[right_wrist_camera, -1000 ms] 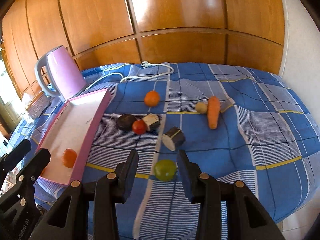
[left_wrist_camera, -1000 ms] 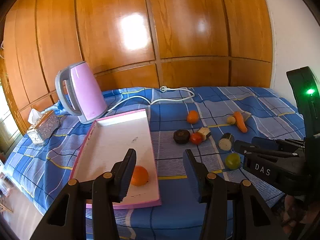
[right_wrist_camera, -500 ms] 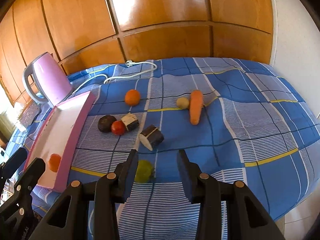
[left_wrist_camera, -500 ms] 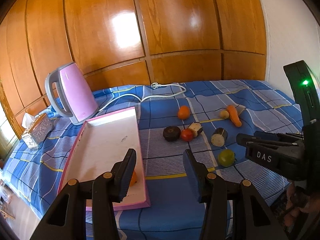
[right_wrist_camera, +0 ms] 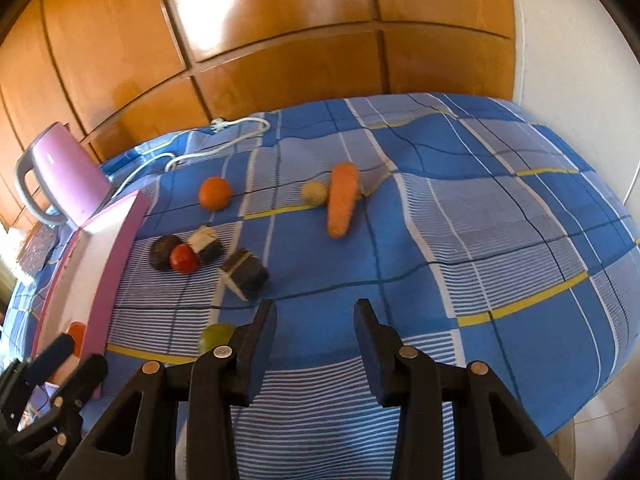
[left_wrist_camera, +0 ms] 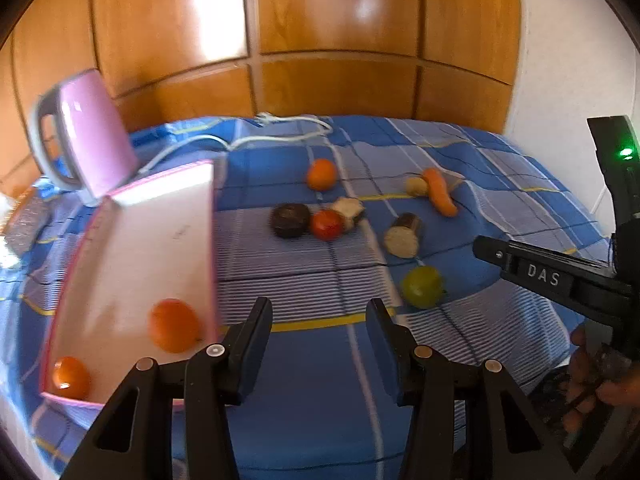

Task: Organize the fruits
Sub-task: 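Withdraw both tools from the tray and move the left tool toward the green lime, then close the left tool around the green lime and lift it, then grasp the carrot with the right tool while the left tool holds the lime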

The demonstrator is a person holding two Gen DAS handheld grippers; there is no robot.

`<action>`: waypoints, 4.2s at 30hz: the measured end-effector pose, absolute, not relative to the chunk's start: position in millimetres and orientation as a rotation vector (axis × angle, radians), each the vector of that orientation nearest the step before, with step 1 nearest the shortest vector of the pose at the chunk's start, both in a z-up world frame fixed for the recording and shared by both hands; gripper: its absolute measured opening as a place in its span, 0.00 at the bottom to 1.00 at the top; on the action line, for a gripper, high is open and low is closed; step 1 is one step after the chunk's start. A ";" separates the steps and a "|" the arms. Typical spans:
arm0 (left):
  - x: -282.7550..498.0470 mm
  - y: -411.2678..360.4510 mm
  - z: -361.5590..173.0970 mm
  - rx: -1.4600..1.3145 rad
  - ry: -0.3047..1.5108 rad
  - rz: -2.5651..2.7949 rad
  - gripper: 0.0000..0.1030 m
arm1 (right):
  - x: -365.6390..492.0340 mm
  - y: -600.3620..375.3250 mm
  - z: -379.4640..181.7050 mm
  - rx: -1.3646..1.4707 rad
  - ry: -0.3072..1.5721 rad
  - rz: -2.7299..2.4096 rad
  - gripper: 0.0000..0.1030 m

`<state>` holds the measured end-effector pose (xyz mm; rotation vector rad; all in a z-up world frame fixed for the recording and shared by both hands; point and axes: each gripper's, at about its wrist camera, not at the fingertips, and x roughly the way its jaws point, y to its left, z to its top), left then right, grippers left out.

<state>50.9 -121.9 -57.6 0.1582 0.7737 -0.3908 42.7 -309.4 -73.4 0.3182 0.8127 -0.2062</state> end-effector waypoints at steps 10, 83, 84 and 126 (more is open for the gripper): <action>66.9 -166.1 -72.7 0.120 0.844 -0.546 0.55 | 42.9 -322.1 -80.6 0.349 0.827 -0.226 0.39; 95.0 -149.1 -114.6 0.100 0.706 -0.370 0.35 | 149.1 -378.4 -88.5 0.412 0.842 -0.229 0.38; 95.1 -149.3 -114.6 0.100 0.706 -0.370 0.35 | 152.3 -379.6 -88.4 0.411 0.844 -0.229 0.38; 57.0 -106.3 -75.4 0.025 0.759 -0.335 0.33 | 88.9 -313.0 -99.1 0.226 0.970 -0.153 0.29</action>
